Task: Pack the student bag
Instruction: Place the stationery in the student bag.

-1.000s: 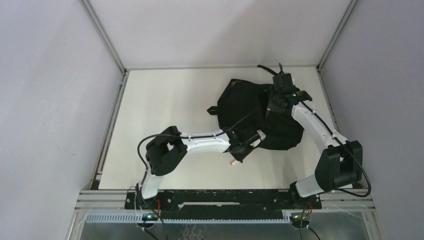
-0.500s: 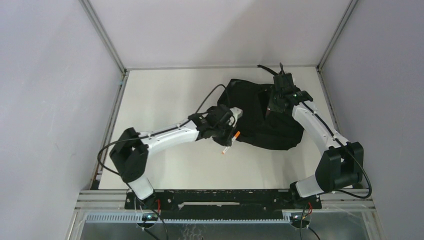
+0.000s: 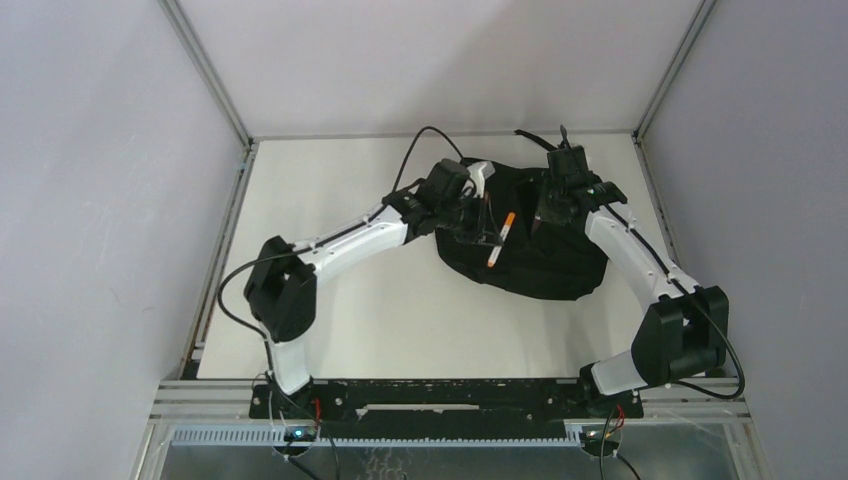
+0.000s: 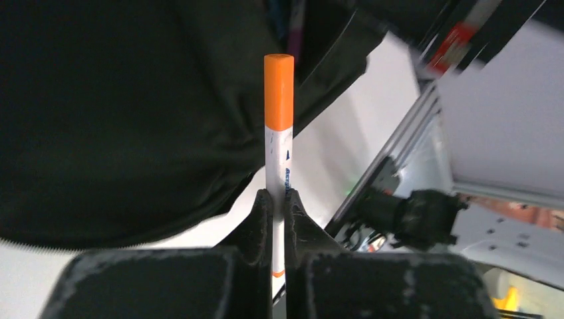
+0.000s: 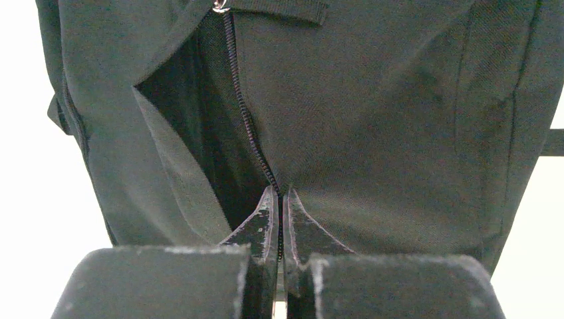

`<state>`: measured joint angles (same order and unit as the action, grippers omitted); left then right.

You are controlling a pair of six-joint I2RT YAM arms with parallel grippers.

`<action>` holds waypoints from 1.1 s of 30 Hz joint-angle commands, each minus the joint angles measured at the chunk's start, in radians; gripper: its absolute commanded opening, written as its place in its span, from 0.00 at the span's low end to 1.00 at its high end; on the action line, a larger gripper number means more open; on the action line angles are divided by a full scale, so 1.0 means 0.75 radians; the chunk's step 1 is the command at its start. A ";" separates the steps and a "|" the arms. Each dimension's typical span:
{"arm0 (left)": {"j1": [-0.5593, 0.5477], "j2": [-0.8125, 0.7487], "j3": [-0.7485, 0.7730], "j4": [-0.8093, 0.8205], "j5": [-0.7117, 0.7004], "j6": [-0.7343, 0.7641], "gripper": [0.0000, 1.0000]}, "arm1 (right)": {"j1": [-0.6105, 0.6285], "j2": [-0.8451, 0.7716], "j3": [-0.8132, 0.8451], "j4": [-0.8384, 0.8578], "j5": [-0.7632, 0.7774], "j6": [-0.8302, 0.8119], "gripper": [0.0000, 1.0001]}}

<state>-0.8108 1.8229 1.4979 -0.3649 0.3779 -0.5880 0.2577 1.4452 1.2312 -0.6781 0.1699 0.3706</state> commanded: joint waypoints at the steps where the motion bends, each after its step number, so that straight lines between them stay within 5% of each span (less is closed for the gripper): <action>1: 0.032 0.097 0.188 0.134 0.098 -0.204 0.00 | 0.021 -0.078 0.034 0.015 -0.014 0.035 0.00; 18: 0.087 0.562 0.577 0.430 0.127 -0.636 0.00 | 0.050 -0.066 0.034 0.013 -0.013 0.047 0.00; 24: 0.089 0.687 0.766 0.346 0.119 -0.636 0.39 | 0.052 -0.069 0.035 0.016 -0.013 0.044 0.00; 33: 0.085 0.318 0.432 0.311 0.025 -0.368 0.42 | 0.026 -0.061 0.033 0.013 0.003 0.033 0.00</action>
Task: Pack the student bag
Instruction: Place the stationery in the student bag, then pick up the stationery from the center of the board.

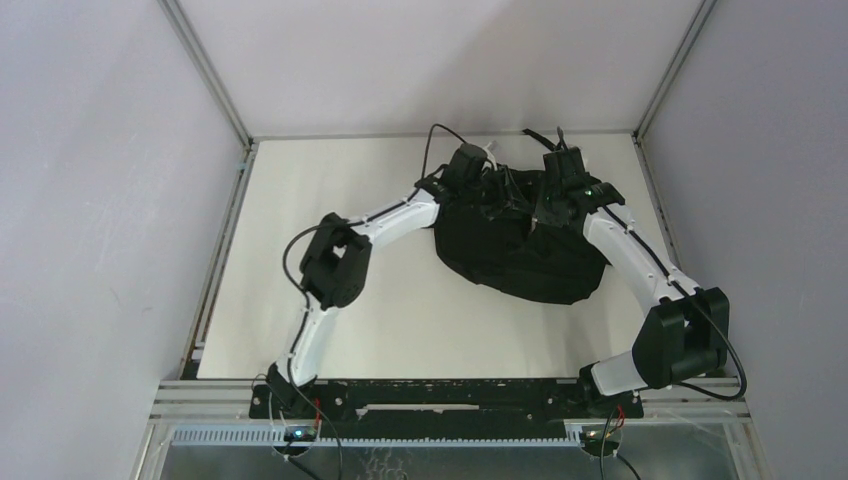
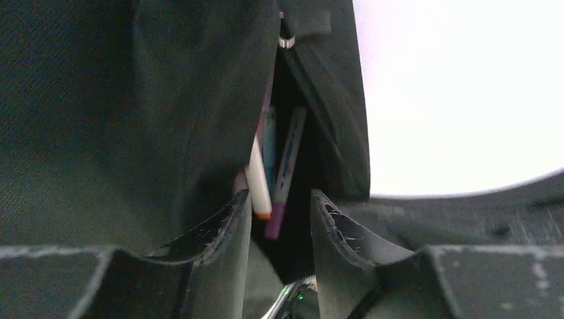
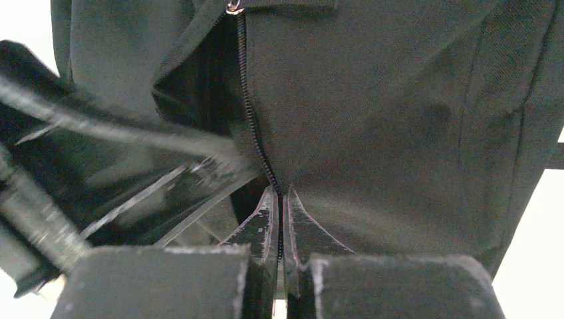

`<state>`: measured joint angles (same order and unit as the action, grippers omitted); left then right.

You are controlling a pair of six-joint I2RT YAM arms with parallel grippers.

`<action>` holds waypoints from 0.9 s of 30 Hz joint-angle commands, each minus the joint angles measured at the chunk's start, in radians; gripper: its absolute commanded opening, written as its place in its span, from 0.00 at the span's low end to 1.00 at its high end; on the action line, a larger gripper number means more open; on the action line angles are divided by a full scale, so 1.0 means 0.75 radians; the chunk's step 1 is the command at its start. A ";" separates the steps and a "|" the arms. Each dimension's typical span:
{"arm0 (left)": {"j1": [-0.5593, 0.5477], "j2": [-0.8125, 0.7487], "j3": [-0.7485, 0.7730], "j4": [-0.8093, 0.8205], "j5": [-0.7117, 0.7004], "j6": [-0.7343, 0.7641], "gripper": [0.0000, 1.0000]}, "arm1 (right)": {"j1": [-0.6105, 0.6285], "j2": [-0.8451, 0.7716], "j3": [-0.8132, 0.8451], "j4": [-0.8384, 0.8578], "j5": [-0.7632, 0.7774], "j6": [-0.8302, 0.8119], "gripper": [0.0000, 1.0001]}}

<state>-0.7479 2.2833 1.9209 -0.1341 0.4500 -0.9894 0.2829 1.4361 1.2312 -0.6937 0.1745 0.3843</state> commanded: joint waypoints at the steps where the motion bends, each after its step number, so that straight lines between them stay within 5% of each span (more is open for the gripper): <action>1: 0.001 -0.357 -0.192 0.004 -0.089 0.198 0.41 | -0.015 -0.045 0.033 0.043 -0.006 0.013 0.00; 7: -0.001 -0.659 -0.549 0.058 -0.097 0.327 0.35 | -0.086 0.051 0.086 0.140 -0.052 0.047 0.00; 16: -0.113 -0.884 -1.034 0.119 -0.084 0.662 0.40 | -0.099 0.321 0.392 0.163 -0.092 0.111 0.00; 27: -0.387 -0.745 -0.936 -0.045 -0.341 1.209 0.48 | -0.106 0.357 0.427 0.137 -0.094 0.113 0.00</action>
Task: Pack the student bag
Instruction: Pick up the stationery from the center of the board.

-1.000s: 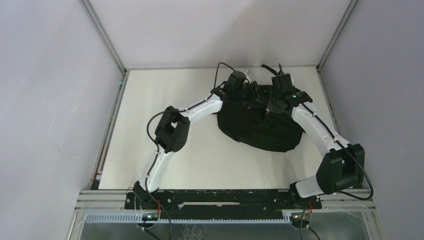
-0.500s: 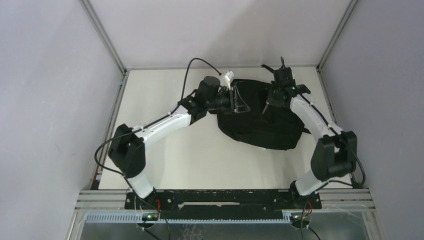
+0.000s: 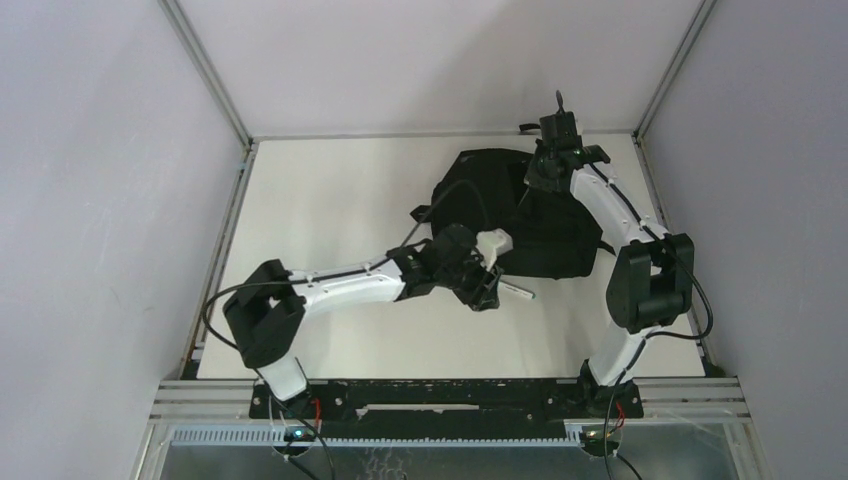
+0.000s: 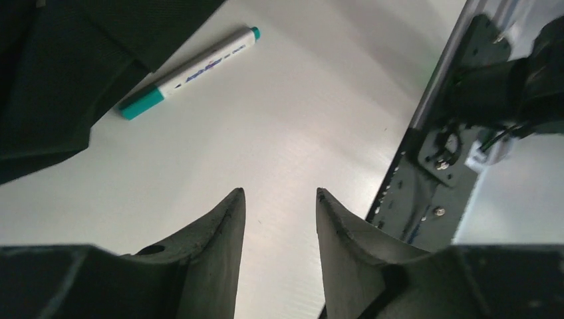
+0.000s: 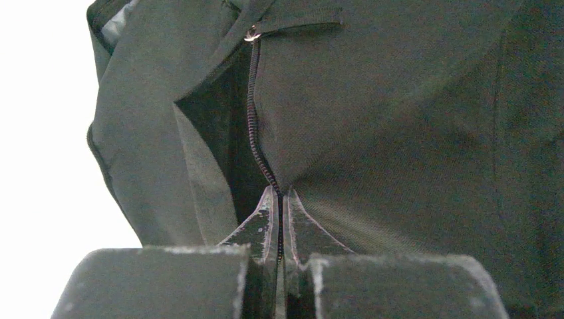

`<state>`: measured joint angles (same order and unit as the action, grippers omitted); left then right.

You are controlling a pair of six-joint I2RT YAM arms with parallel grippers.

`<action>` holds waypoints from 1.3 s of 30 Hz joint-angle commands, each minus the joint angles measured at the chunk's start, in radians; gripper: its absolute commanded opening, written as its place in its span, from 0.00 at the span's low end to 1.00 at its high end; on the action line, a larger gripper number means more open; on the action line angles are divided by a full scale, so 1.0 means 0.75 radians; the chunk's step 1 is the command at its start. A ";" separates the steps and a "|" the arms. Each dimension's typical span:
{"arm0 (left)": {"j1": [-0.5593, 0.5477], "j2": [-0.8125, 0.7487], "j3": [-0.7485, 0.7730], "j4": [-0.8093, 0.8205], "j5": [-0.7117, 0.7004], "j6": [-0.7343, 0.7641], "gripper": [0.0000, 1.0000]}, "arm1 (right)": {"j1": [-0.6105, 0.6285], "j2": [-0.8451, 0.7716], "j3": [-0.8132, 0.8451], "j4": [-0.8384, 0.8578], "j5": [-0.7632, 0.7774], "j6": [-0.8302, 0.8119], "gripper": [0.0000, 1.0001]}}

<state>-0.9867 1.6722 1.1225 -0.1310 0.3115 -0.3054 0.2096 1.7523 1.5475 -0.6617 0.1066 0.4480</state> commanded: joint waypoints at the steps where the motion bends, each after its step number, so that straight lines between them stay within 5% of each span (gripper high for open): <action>1: -0.089 0.099 0.151 -0.048 -0.187 0.352 0.48 | -0.012 -0.075 -0.018 0.095 -0.006 0.027 0.00; 6: -0.151 0.182 0.174 0.090 -0.316 0.621 0.49 | -0.039 -0.128 -0.087 0.108 -0.025 0.018 0.00; 12: -0.151 0.360 0.383 -0.029 -0.392 0.770 0.57 | -0.075 -0.186 -0.162 0.115 -0.049 -0.003 0.00; 25: -0.137 0.644 0.771 -0.273 -0.470 0.426 0.63 | -0.116 -0.212 -0.206 0.113 -0.084 -0.006 0.00; 39: -0.137 0.692 0.682 -0.341 -0.340 0.434 0.62 | -0.116 -0.199 -0.211 0.119 -0.101 0.003 0.00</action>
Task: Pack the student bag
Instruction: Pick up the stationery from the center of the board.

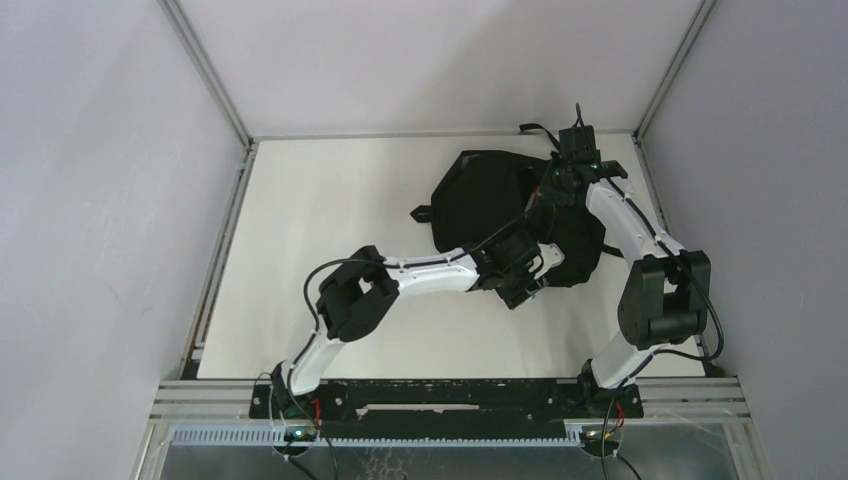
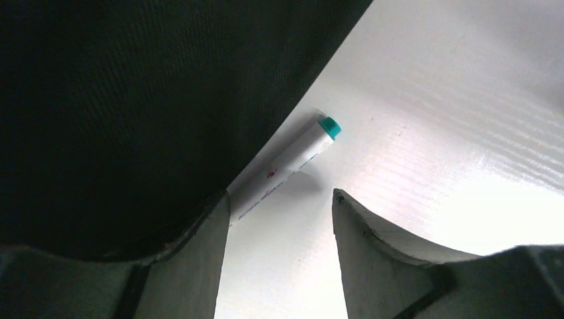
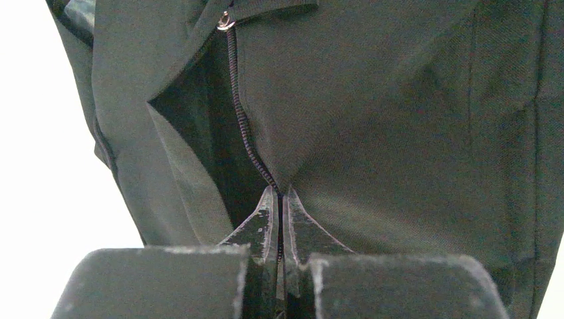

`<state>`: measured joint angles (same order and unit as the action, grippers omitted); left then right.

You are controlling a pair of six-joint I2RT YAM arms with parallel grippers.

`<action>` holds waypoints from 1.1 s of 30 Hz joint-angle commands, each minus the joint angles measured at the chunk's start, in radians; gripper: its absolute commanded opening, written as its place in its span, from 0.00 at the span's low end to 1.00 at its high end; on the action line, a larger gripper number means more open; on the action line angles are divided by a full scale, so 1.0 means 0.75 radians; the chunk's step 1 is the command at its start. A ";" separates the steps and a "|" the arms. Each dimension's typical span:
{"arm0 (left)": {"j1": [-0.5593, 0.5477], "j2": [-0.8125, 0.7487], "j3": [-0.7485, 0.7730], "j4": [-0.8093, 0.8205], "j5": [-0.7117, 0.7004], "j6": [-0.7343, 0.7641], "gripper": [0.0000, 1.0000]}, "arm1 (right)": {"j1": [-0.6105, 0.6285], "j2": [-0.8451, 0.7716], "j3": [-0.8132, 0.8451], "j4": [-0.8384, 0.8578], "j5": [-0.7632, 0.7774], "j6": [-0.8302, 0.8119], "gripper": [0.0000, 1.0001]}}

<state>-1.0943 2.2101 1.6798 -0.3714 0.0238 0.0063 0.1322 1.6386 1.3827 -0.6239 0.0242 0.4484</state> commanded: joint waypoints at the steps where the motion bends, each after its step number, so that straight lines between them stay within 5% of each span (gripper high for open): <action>1: 0.007 -0.035 -0.078 -0.019 0.044 0.026 0.62 | -0.015 -0.046 0.008 0.070 0.007 0.004 0.00; 19: -0.011 -0.285 -0.497 0.055 0.053 0.000 0.49 | -0.015 -0.059 0.008 0.073 0.006 0.009 0.00; 23: -0.012 -0.225 -0.394 0.030 0.047 -0.060 0.37 | -0.014 -0.052 0.008 0.081 -0.018 0.030 0.00; 27: -0.012 -0.201 -0.364 0.027 0.045 -0.070 0.13 | -0.009 -0.062 -0.002 0.082 -0.018 0.032 0.00; 33: -0.011 -0.309 -0.458 -0.010 -0.017 -0.061 0.00 | -0.009 -0.095 -0.031 0.083 -0.018 0.026 0.00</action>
<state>-1.0973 2.0289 1.3766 -0.3168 0.0341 -0.0288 0.1314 1.6329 1.3682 -0.6098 0.0128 0.4549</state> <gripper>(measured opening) 0.032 0.010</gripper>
